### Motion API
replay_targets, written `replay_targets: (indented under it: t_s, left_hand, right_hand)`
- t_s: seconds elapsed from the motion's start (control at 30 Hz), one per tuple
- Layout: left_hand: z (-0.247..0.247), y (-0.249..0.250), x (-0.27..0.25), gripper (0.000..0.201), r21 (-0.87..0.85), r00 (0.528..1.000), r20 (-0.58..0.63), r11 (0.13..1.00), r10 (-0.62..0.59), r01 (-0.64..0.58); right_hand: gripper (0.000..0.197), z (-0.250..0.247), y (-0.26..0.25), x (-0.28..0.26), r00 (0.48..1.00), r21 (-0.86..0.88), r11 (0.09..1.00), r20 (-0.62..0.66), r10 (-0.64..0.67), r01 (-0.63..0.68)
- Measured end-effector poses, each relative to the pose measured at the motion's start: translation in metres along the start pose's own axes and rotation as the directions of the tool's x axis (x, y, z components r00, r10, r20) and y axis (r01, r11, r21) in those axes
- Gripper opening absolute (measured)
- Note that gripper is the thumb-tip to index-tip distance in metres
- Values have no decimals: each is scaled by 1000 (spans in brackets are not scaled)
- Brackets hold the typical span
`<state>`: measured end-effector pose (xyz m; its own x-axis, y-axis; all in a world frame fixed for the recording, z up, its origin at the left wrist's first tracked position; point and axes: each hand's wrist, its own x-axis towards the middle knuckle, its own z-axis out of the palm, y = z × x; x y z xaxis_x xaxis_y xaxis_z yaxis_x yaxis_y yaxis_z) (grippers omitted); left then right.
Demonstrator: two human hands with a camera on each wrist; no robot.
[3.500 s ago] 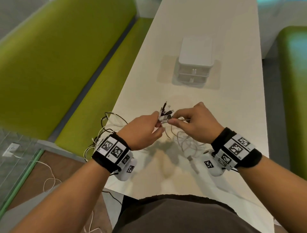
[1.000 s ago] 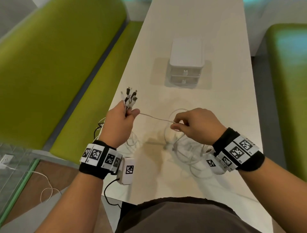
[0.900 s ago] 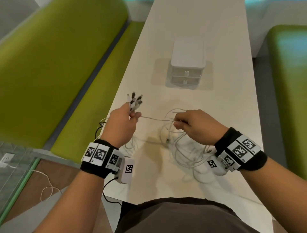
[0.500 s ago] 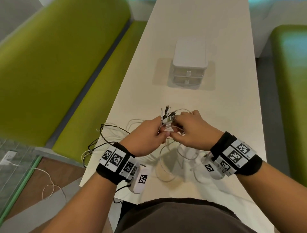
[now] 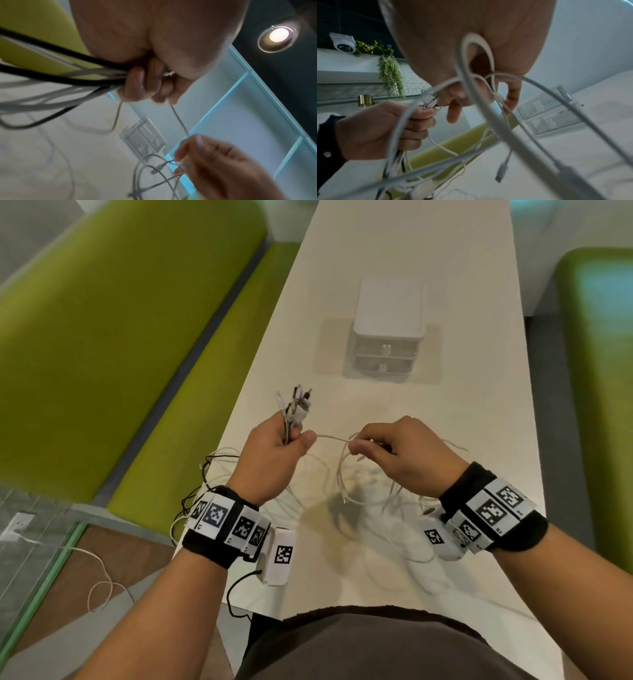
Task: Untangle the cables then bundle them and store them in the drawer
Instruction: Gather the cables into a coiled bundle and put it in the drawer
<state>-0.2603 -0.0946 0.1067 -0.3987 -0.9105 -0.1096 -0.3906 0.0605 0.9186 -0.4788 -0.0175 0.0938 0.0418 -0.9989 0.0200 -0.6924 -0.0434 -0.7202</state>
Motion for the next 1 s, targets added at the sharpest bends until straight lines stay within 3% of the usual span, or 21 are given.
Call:
replay_targets:
  t_s: [0.1, 0.17, 0.27, 0.37, 0.4, 0.47, 0.57, 0.67, 0.73, 0.8, 0.83, 0.9, 0.97, 1.0]
  left_hand:
    - [-8, -2, 4, 38, -199, 997, -72, 980, -8, -7]
    - [-15, -4, 7, 44, -180, 996, -84, 984, -34, 19]
    - [-22, -7, 13, 41, 220, 992, -86, 970, -90, 107]
    - [-18, 2, 12, 19, 469, 998, -65, 883, 5, 26]
    - [-14, 8, 11, 12, 460, 997, -47, 887, 63, -35]
    - [-2, 19, 7, 19, 394, 991, 40, 909, 131, -136]
    - [18, 24, -1, 26, 337, 973, 216, 929, 81, -152]
    - [28, 14, -6, 17, 370, 966, 255, 920, 33, -129]
    - [24, 10, -8, 29, 366, 975, 218, 923, 42, -122]
    - [13, 10, -7, 37, 290, 987, 149, 952, 52, -94]
    - [5, 8, -5, 38, 209, 992, 111, 975, 54, -76]
    - [-11, 5, 1, 37, 84, 998, 63, 996, 27, -32]
    - [-21, 1, 4, 38, 114, 999, 39, 994, -2, -2]
    - [-25, -1, 4, 39, 136, 1000, 17, 991, -17, 14]
  right_hand:
    - [22, 3, 10, 3, 992, -117, 993, 118, 50, -37]
    - [22, 3, 12, 2, 988, -123, 990, 133, 82, -65]
    - [21, 1, 8, -3, 999, -3, 1000, 48, 19, -19]
    - [24, -1, 4, -3, 999, -77, 997, 27, 28, -26]
    - [26, 0, 3, -3, 997, -181, 983, 70, 34, -20]
    - [27, 5, -1, -1, 982, -362, 932, 183, 47, 23]
    - [21, 10, -4, 2, 970, -310, 949, 241, 26, 51]
    - [23, 6, -6, 2, 989, -276, 958, 141, -44, 82]
    - [18, 1, -3, 1, 999, -366, 930, 36, -29, 41]
    - [26, -4, 6, 0, 999, -464, 886, 21, 24, -12]
    - [27, -6, 11, -1, 997, -442, 897, 66, 48, -14]
    - [21, -11, 17, -2, 990, -203, 978, 126, 61, -34]
    - [21, -11, 16, -4, 997, 27, 998, 63, 49, -51]
    - [25, -11, 16, -3, 999, 61, 997, 23, 49, -50]
